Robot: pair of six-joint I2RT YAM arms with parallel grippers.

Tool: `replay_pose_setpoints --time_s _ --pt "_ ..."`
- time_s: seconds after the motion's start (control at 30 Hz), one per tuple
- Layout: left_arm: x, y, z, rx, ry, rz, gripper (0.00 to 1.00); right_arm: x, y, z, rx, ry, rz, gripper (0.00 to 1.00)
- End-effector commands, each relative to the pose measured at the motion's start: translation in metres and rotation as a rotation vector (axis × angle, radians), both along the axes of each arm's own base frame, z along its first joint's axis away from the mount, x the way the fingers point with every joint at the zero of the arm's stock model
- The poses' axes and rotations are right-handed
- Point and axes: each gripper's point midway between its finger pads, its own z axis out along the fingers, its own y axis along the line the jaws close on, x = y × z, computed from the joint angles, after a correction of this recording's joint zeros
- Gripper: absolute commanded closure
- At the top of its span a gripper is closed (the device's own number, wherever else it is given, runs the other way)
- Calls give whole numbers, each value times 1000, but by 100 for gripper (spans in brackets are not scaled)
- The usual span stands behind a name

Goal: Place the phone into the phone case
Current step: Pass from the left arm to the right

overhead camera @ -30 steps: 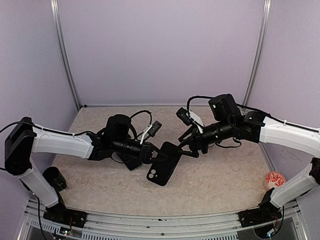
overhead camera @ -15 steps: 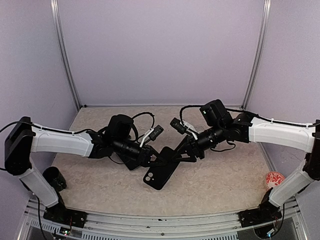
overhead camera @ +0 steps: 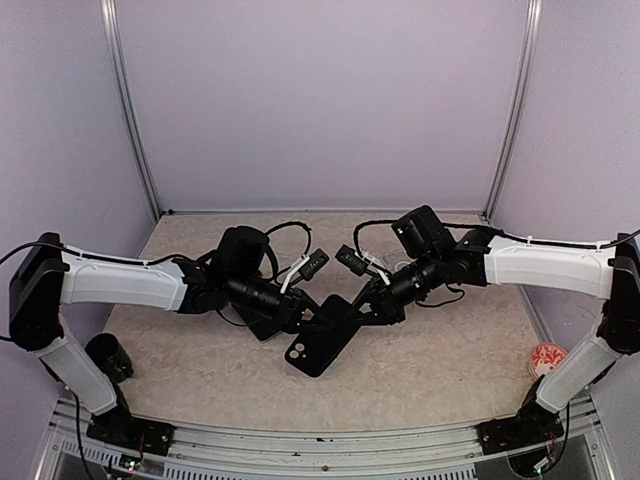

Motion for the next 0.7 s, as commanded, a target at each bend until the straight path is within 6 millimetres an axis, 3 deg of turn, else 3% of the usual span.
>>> replay_pose_setpoints --time_s 0.0,0.13,0.27,0.43,0.67 --pt "-3 -3 15 -31 -33 -21 83 5 2 11 49 0 -6 90" --pt "-2 -2 19 -37 -36 -16 80 9 2 14 64 7 -20 96" --pt "9 7 27 -69 -31 36 70 17 0 15 68 10 -62 100" --pt "44 38 48 -153 -31 212 57 34 -8 18 95 17 -156 100" --pt "79 81 69 -221 -76 470 48 85 -23 14 100 30 -456 100"
